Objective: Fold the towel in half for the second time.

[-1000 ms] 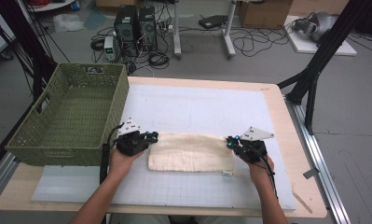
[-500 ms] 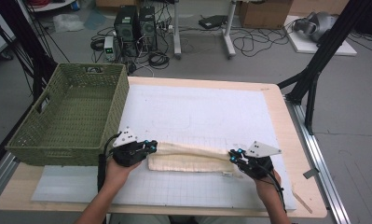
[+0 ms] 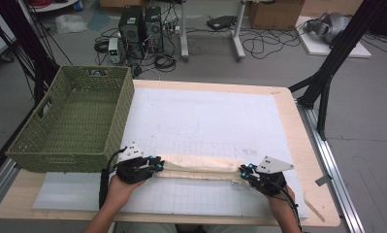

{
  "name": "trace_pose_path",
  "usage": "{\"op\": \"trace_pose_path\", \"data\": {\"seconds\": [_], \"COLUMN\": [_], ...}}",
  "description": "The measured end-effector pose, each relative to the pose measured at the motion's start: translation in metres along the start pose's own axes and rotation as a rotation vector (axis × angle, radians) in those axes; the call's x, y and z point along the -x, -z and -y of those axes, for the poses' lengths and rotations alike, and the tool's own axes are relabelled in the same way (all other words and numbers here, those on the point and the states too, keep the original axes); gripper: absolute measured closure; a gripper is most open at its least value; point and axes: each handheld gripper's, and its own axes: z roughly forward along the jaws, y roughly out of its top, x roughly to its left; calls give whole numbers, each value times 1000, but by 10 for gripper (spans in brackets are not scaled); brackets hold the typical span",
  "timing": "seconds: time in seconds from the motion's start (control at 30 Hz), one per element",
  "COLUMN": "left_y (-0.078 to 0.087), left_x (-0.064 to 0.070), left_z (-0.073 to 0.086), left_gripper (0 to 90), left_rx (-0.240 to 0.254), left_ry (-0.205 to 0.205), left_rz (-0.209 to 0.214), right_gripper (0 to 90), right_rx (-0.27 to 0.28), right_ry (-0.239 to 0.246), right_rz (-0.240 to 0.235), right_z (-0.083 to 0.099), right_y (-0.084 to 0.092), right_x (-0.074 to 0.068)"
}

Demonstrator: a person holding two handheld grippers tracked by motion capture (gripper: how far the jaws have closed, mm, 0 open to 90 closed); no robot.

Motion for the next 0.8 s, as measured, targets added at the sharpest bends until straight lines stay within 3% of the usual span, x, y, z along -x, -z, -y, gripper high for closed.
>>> {"op": "trace_pose_path", "data": {"seconds": [0.03, 0.1, 0.17, 0.27, 0.33, 0.5, 0.57, 0.67, 0.8], "left_y": [2, 5, 10, 11, 4, -20, -25, -28, -31], "left_x": [0, 1, 3, 6, 8, 16, 17, 15, 14], "left_z": [-2, -7, -13, -20, -21, -15, -13, -10, -6], "left_gripper": [535, 479, 462, 463, 486, 555, 571, 591, 613], "left_rx": [19, 65, 123, 158, 141, 24, -27, -56, -95], "left_ry": [11, 14, 2, -9, -25, -69, -74, -72, -83], "left_rz": [0, 6, 9, 15, 32, 38, 9, 0, -8], "right_gripper": [833, 832, 832, 827, 819, 732, 674, 578, 490], "right_rx": [-2, -4, -9, -13, -14, 9, 51, 138, 150], "right_ry": [1, -1, 4, 11, 6, 12, 21, -22, -52], "right_rz": [-2, -3, -3, -7, -11, -29, -14, 25, 86], "right_z": [0, 1, 2, 2, 2, -1, -7, -19, -29], "right_y": [1, 2, 2, 2, 2, 8, 16, 29, 24], "right_x": [0, 0, -1, -1, -2, -3, -2, 2, 4]}}
